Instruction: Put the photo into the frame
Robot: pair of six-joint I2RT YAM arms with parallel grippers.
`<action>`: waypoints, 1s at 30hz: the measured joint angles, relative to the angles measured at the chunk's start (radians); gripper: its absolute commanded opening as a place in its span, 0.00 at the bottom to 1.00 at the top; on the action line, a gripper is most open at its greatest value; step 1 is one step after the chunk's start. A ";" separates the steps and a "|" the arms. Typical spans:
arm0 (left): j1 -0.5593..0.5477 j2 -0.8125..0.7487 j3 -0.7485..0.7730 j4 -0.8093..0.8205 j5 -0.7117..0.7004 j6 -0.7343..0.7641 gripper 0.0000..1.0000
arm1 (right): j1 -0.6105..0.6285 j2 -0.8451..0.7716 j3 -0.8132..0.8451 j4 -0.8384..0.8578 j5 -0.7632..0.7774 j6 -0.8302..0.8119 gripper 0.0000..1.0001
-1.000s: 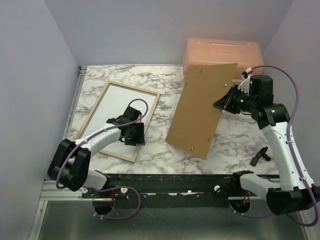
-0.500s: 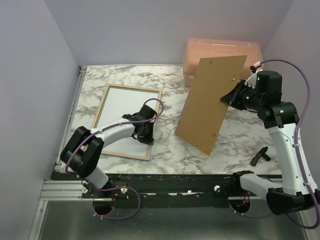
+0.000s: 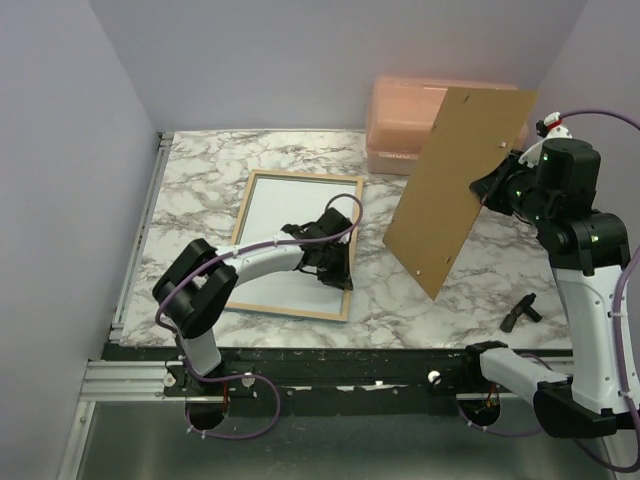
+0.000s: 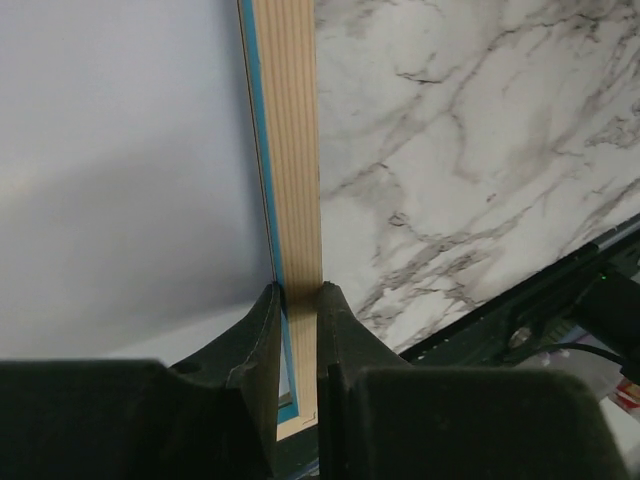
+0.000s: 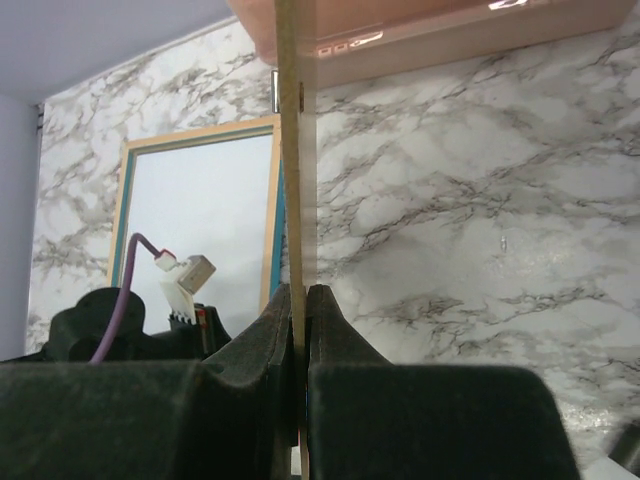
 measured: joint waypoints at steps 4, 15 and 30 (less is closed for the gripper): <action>-0.064 0.068 0.073 0.014 0.024 -0.058 0.00 | 0.000 -0.002 0.026 -0.002 0.046 -0.010 0.00; -0.169 0.188 0.211 0.140 0.120 -0.189 0.72 | 0.000 -0.005 0.034 -0.029 0.102 -0.030 0.00; 0.101 -0.142 -0.159 0.323 0.198 -0.163 0.78 | -0.002 -0.010 -0.020 0.018 -0.102 -0.045 0.00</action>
